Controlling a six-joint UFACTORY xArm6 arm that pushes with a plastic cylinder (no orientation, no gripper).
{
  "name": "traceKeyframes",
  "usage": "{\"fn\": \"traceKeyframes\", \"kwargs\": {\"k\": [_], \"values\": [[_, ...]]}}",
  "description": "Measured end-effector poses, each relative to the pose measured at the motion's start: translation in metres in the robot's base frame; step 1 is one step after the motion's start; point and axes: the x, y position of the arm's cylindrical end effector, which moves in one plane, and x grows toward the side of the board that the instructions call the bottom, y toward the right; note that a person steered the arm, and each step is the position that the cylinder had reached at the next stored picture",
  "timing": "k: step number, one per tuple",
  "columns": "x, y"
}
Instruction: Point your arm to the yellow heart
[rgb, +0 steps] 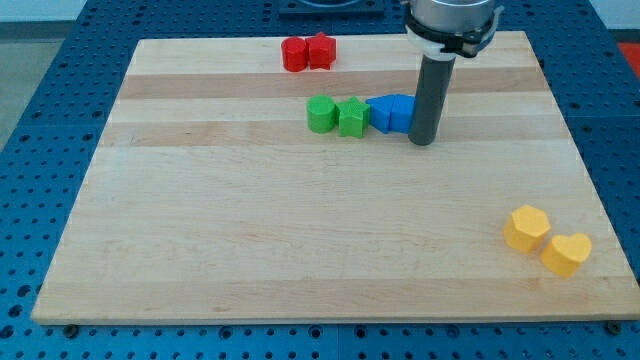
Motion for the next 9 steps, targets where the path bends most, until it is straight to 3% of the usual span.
{"fn": "traceKeyframes", "kwargs": {"k": [1,3,5,7,9], "values": [[0.000,0.000],[0.061,0.004],[0.064,0.073],[0.079,0.180],[0.165,0.206]]}}
